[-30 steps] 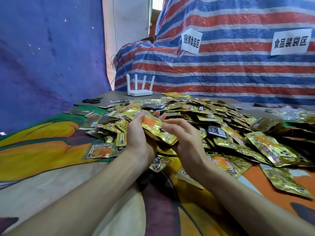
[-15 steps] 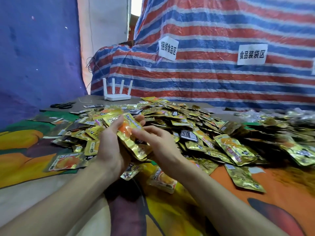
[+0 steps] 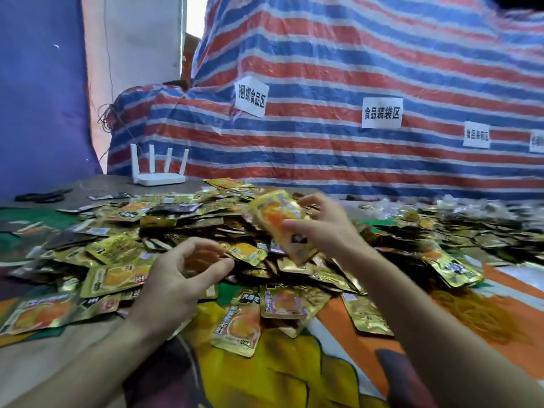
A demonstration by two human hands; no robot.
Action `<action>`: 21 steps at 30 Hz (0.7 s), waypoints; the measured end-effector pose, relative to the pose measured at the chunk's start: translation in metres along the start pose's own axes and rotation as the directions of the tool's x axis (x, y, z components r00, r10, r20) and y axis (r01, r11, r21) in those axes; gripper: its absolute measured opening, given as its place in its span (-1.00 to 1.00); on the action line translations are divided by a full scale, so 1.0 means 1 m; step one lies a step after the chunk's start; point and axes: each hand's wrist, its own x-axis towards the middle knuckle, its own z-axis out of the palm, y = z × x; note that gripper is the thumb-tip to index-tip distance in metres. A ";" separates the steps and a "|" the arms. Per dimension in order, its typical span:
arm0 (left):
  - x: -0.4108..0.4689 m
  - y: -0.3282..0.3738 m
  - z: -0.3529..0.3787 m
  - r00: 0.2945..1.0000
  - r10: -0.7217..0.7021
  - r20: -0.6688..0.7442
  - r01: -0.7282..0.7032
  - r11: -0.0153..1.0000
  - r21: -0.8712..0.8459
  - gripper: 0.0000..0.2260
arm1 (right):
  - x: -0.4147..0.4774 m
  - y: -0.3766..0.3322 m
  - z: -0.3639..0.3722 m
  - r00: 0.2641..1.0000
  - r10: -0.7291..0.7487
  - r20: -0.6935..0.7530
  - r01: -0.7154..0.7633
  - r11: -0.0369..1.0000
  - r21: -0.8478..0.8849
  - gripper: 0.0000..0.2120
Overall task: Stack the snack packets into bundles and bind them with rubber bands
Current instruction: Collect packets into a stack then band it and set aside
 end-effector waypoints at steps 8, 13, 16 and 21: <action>-0.001 0.002 0.003 0.998 0.021 0.065 -0.018 0.999 -0.050 -0.64 | 0.007 0.077 -0.058 0.940 -0.037 -0.338 -0.233 0.654 -0.720 -0.66; 0.005 -0.007 -0.007 0.999 0.043 0.024 -0.047 0.979 0.196 -0.90 | 0.007 0.094 -0.050 0.899 0.006 -0.438 -0.400 0.416 -0.817 -0.60; 0.013 -0.011 -0.023 0.996 0.060 -0.072 -0.026 0.914 0.404 -0.80 | 0.002 0.083 -0.045 0.904 -0.050 -0.425 -0.371 0.403 -0.837 -0.60; 0.021 -0.003 -0.049 0.995 -0.055 -0.089 0.099 0.770 0.631 -0.70 | -0.008 0.046 -0.017 0.976 -0.190 -0.107 0.044 0.650 -0.758 -0.49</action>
